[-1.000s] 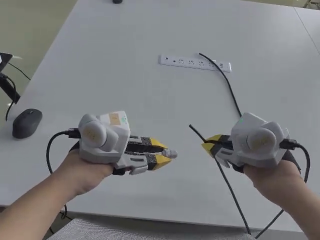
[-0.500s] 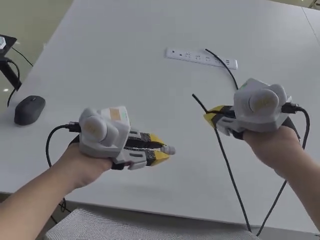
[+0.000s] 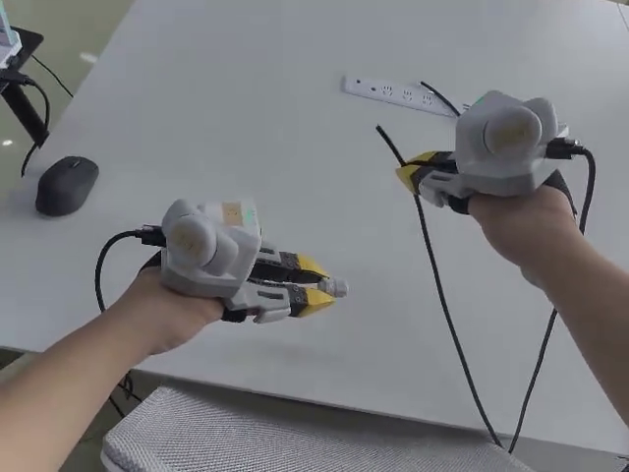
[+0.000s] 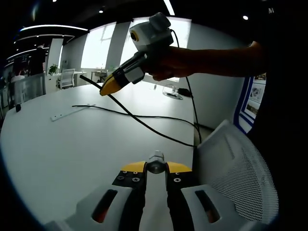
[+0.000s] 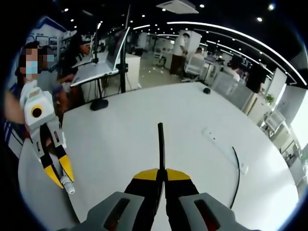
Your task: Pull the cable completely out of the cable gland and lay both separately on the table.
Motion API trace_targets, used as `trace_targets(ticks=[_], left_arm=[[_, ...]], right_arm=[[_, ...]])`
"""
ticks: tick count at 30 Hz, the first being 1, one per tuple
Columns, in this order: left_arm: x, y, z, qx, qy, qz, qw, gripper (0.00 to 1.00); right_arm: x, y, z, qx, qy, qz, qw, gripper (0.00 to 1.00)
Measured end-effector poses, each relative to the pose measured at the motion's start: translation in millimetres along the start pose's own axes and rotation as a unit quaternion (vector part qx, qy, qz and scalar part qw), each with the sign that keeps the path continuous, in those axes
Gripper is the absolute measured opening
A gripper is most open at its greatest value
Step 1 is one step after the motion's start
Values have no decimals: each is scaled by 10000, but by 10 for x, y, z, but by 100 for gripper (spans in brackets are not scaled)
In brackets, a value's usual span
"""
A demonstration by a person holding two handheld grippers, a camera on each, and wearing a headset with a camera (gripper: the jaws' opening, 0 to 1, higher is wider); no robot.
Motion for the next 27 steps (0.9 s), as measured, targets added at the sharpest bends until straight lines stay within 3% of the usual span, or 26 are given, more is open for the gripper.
trace_targets(ticks=[6, 8, 9, 11, 12, 13, 16, 21, 27], left_arm=[[-44, -54, 121, -104, 23, -6, 9999, 15], [-54, -77, 160, -137, 27, -3, 9999, 15], [-59, -85, 172, -150, 30, -3, 9999, 15], [-68, -105, 195, -167, 40, -6, 9999, 15], [-75, -122, 211, -185, 46, -17, 9998, 15], [-81, -141, 227, -204, 57, -21, 9998, 15], [-96, -185, 271, -226, 72, -49, 9997, 15], [-138, -250, 374, -304, 106, -117, 9994, 15], [-194, -329, 561, -464, 99, -231, 9986, 15]], right_arm=[[227, 17, -214, -163, 65, -1, 9998, 0], [315, 29, -330, -386, -39, -15, 9992, 0], [356, 37, -418, -544, 165, -23, 9984, 0], [464, 13, -511, -395, 84, -187, 9990, 0], [532, 6, -523, -454, -25, -228, 9987, 0], [646, 15, -561, -737, -20, -229, 9970, 0], [769, -48, -668, -717, 49, -359, 9968, 0], [1023, -246, -815, -1080, 106, -686, 9917, 0], [1398, -641, -931, -1683, 140, -1245, 9778, 0]])
Point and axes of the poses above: the centre of the closed fingertips' face, and the gripper's own axes: x roughly forward along the fingers, y roughly to its right, z roughly out of its underside, the point moved 7 cm from there along -x, roughly backward along the fingers, and after that the axes turned 9 degrees about z, right-handed, at the moved point
